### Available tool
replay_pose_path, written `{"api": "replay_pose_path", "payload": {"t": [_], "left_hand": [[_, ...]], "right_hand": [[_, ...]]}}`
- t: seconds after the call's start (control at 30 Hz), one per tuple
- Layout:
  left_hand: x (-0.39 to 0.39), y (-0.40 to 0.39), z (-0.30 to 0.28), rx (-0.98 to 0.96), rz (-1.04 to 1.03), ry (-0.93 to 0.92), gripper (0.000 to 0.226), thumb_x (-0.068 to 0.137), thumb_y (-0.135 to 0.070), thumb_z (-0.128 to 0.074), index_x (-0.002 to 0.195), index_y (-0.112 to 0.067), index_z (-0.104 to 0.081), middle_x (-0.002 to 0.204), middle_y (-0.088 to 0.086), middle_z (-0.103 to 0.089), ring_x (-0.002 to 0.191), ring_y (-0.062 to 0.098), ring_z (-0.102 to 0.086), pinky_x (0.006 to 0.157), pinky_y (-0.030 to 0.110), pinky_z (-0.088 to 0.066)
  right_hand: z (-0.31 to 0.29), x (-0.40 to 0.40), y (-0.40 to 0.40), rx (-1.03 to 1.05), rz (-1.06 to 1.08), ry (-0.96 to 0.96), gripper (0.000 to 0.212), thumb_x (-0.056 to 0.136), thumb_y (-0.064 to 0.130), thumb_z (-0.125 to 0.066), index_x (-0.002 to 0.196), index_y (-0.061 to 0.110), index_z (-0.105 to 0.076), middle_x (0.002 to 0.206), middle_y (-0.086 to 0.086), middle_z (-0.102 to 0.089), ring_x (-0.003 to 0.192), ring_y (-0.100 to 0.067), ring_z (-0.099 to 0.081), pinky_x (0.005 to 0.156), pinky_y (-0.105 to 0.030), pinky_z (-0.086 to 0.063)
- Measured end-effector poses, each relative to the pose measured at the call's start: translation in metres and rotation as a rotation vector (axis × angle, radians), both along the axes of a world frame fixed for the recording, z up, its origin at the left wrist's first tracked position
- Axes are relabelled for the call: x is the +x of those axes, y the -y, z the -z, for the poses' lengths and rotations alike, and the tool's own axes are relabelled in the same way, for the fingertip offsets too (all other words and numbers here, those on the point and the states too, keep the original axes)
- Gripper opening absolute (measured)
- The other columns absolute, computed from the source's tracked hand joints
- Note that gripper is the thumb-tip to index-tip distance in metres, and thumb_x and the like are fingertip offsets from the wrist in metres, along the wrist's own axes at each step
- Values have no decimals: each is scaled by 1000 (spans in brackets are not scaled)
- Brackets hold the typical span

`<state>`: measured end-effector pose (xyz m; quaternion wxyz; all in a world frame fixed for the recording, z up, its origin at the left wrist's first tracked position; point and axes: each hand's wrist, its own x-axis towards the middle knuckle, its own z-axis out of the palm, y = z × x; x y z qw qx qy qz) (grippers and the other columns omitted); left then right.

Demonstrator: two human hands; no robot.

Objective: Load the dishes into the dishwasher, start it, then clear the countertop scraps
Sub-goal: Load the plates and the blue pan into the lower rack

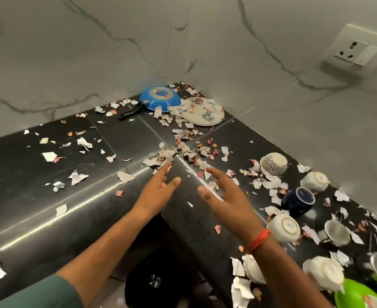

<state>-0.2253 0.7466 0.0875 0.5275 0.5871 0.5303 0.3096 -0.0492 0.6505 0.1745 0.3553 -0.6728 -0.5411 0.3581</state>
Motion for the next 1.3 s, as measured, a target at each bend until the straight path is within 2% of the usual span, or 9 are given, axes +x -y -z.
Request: {"api": "replay_pose_path", "payload": {"t": [0.13, 0.3, 0.43, 0.57, 0.73, 0.87, 0.97, 1.1, 1.3], "left_hand": [[8, -30, 32, 118, 48, -215, 65, 100, -44, -60, 158, -37, -32, 160, -6, -41, 137, 17, -49, 118, 42, -39], [22, -71, 65, 334, 163, -534, 65, 102, -49, -53, 160, -31, -29, 165, -4, -31, 153, 17, -27, 124, 43, -29], [18, -82, 96, 473, 207, -816, 63, 105, -56, -30, 162, -31, -26, 172, -5, -14, 159, 17, -8, 127, 42, -12], [22, -85, 99, 501, 175, -845, 63, 103, -59, -23, 161, -36, -26, 172, -8, -11, 159, 15, -7, 126, 41, -14], [22, -87, 99, 483, 166, -855, 61, 102, -58, -27, 159, -38, -30, 172, -8, -13, 159, 13, -7, 124, 39, -15], [22, -89, 99, 462, 175, -868, 60, 103, -58, -28, 160, -40, -27, 171, -10, -12, 159, 11, -2, 124, 38, -12], [22, -89, 100, 449, 180, -887, 61, 102, -59, -27, 160, -41, -25, 172, -11, -10, 158, 10, 1, 124, 38, -11], [22, -89, 101, 455, 181, -890, 61, 102, -59, -28, 161, -41, -24, 172, -11, -11, 158, 9, 0, 124, 39, -13], [21, -89, 101, 454, 180, -894, 62, 102, -60, -29, 161, -41, -24, 172, -11, -11, 158, 9, 1, 125, 40, -16]], "right_hand": [[14, 19, -49, -78, -39, 29, 46, 97, 36, -62, 141, 35, -50, 131, 19, -52, 126, -3, -46, 104, -29, -42], [40, 32, -122, -197, 55, -234, 37, 97, 25, -65, 133, 24, -58, 122, 0, -61, 110, -14, -62, 78, -17, -50], [51, 48, -185, -198, 263, -386, 27, 97, 17, -62, 124, 14, -65, 112, -4, -68, 105, -18, -64, 91, -33, -54], [58, 60, -240, -223, 386, -557, 12, 99, 10, -59, 106, 11, -68, 132, -24, -63, 127, -38, -57, 108, -47, -48], [92, 68, -312, -287, 534, -788, 40, 101, 17, -58, 135, -2, -53, 142, -25, -54, 123, -32, -60, 94, -35, -52], [118, 64, -354, -260, 656, -1037, 48, 103, 16, -51, 147, -3, -40, 150, -26, -45, 135, -35, -51, 105, -37, -46], [124, 63, -374, -229, 722, -1111, 43, 102, 16, -53, 140, -2, -45, 136, -21, -59, 120, -31, -63, 87, -35, -53], [128, 68, -393, -271, 731, -1083, 40, 97, 30, -62, 129, 6, -55, 78, -7, -69, 57, -13, -65, 47, -19, -49], [113, 75, -418, -357, 658, -993, 22, 94, 31, -68, 90, 11, -59, 64, 1, -51, 39, -7, -47, 39, -17, -40]]}}
